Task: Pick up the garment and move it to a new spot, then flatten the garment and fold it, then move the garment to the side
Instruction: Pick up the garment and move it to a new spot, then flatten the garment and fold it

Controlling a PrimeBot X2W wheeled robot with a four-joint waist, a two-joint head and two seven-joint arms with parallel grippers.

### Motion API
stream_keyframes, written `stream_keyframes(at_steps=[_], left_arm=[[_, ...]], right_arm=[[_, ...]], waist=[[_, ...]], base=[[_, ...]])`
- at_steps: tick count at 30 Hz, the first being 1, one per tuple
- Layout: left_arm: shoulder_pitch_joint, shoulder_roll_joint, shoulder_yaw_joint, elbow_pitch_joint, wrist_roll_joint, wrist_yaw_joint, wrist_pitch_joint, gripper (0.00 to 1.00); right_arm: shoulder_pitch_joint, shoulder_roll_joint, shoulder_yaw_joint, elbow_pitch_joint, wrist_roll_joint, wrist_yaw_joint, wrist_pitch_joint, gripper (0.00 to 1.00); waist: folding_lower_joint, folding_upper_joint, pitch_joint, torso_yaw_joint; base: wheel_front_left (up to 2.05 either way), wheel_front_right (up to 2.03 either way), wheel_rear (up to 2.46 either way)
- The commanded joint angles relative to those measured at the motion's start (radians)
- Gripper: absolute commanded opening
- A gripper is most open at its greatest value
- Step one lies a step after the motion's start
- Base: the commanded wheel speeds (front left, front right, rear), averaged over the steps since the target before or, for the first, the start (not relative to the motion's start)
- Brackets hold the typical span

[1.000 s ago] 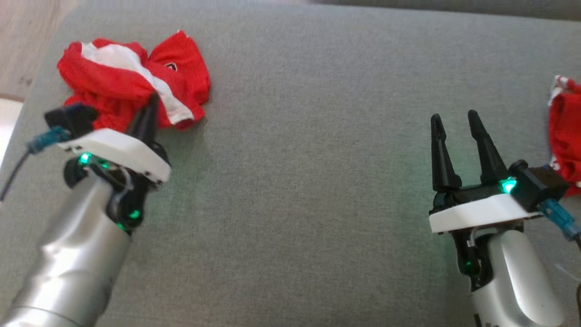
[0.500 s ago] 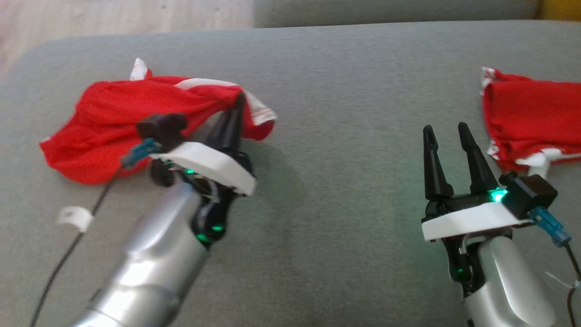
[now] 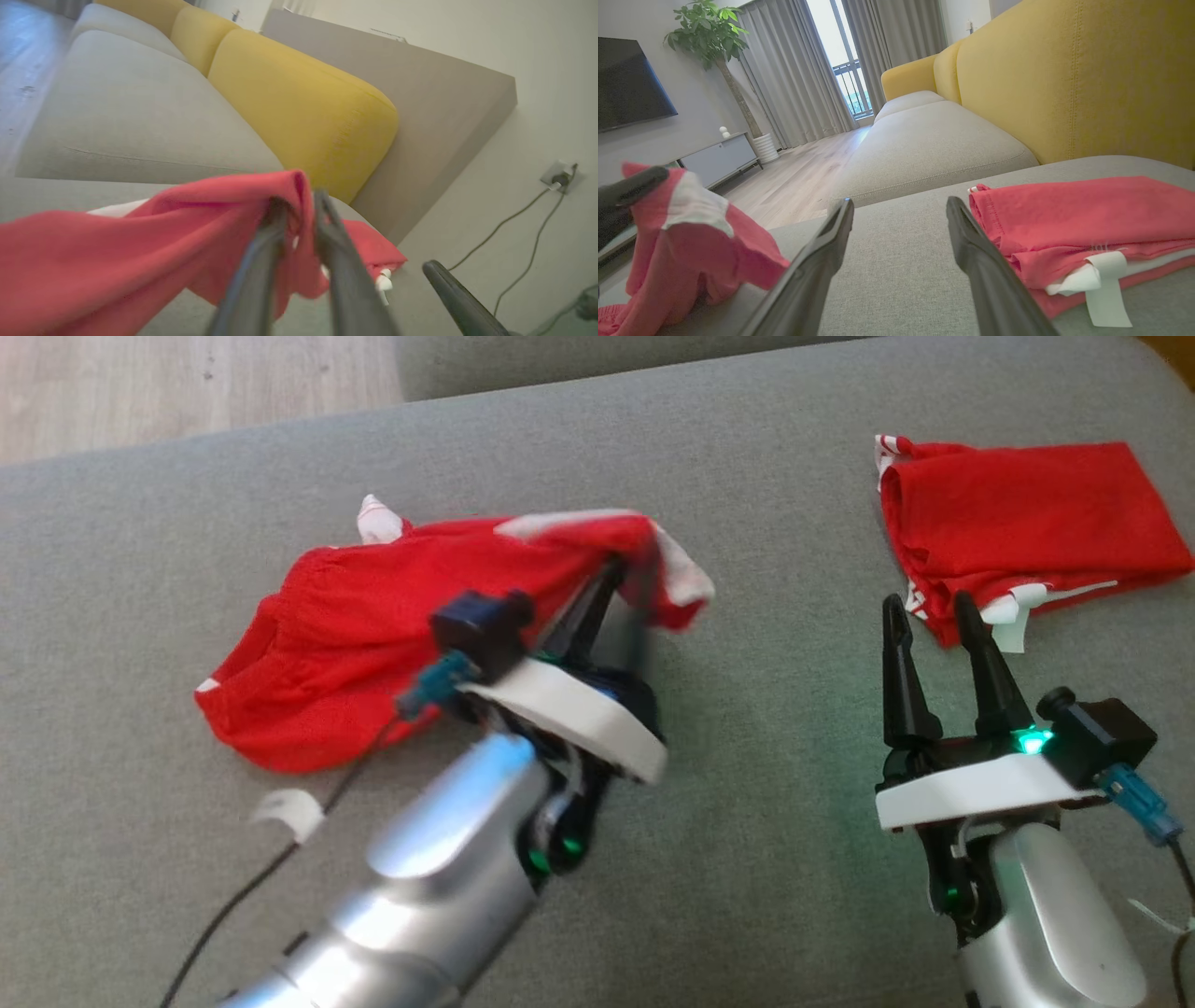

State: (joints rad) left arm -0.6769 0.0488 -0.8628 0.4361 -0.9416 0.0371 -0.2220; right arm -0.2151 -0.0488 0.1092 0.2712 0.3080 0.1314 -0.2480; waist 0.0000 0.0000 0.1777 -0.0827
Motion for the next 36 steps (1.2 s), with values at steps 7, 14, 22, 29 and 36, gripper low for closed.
stream_keyframes(at_steps=[7,14,22,29,36], left_arm=[[-0.045,0.002,-0.050,-0.015,0.014,0.027,-0.031,1.00],[0.003,0.102,0.104,-0.027,0.097,0.023,-0.039,1.00],[0.198,0.211,0.313,-0.129,0.222,0.018,-0.040,1.00],[0.402,0.193,0.461,-0.205,0.287,-0.010,-0.040,1.00],[0.460,0.128,0.530,-0.223,0.363,-0.059,-0.040,1.00]], right_arm=[[-0.030,-0.001,-0.010,-0.034,-0.007,-0.001,-0.013,1.00],[-0.008,-0.001,-0.023,-0.032,-0.022,-0.001,-0.014,1.00],[0.024,-0.001,-0.016,-0.014,-0.030,-0.001,-0.014,1.00],[0.037,-0.001,0.004,0.003,-0.025,-0.001,-0.014,1.00],[0.027,-0.001,0.015,0.005,-0.034,-0.001,-0.012,1.00]], waist=[[0.0000,0.0000,0.006,0.043],[0.0000,0.0000,-0.020,0.124],[0.0000,0.0000,-0.053,0.189],[0.0000,0.0000,-0.068,0.216],[0.0000,0.0000,-0.071,0.236]], base=[[0.00,0.00,0.00],[0.00,0.00,0.00],[0.00,0.00,0.00],[0.00,0.00,0.00],[0.00,0.00,0.00]])
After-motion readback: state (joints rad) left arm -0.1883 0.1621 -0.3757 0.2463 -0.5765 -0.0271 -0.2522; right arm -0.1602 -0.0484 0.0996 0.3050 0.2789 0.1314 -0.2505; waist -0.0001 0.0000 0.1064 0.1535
